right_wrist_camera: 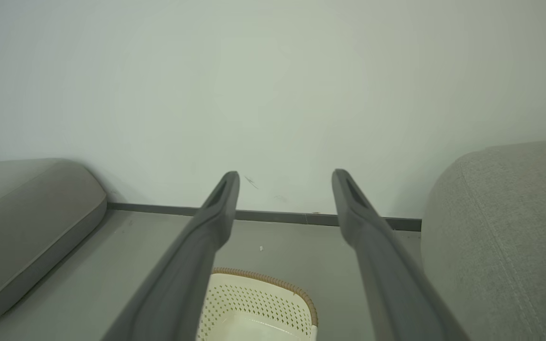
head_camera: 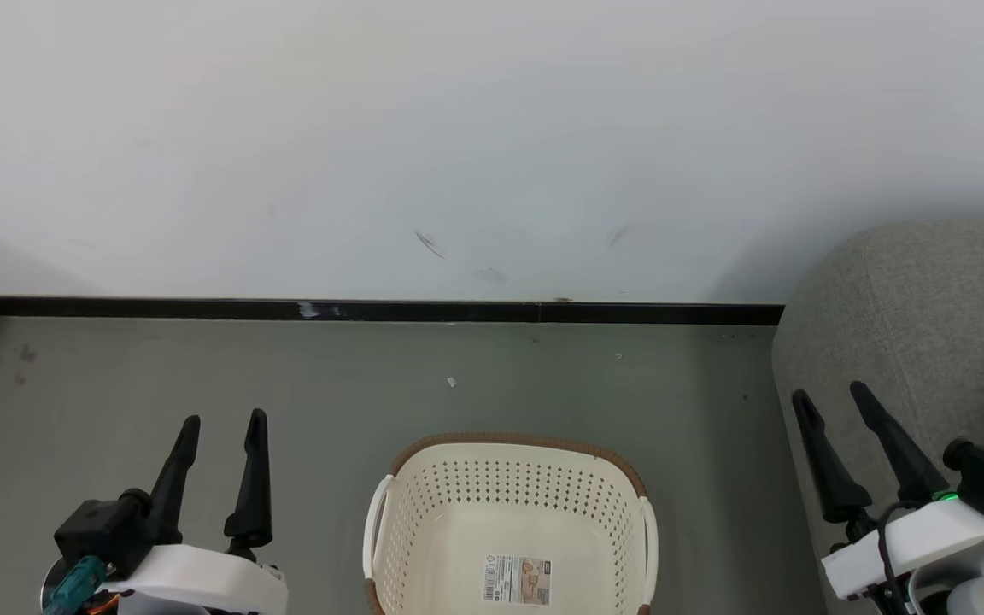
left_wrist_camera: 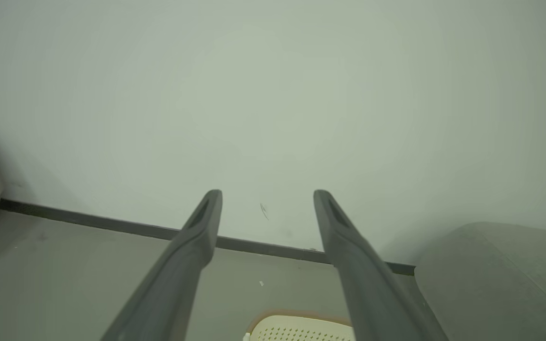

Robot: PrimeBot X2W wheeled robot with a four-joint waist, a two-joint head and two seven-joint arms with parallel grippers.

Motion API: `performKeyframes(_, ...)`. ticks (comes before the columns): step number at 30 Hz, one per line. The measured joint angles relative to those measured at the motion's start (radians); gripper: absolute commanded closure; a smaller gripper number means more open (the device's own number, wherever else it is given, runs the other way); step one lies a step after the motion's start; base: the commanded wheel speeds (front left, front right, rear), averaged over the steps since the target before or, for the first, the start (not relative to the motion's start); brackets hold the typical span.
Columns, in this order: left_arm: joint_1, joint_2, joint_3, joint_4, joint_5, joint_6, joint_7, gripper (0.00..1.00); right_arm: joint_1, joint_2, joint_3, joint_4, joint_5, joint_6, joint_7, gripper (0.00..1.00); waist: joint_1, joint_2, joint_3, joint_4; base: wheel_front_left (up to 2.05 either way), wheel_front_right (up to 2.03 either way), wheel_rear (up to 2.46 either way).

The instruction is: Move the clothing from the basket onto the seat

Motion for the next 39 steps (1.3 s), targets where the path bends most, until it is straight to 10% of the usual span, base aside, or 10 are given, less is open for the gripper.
performKeyframes(39, 0.044, -0.069, 0.103, 0.01, 0.132, -0.087, 0.0, 0.0, 0.059, 0.062, -0.007, -0.067, -0.11, 0.0, 0.0, 0.0, 0.0, 0.0, 0.015, -0.015, 0.0, 0.0, 0.0)
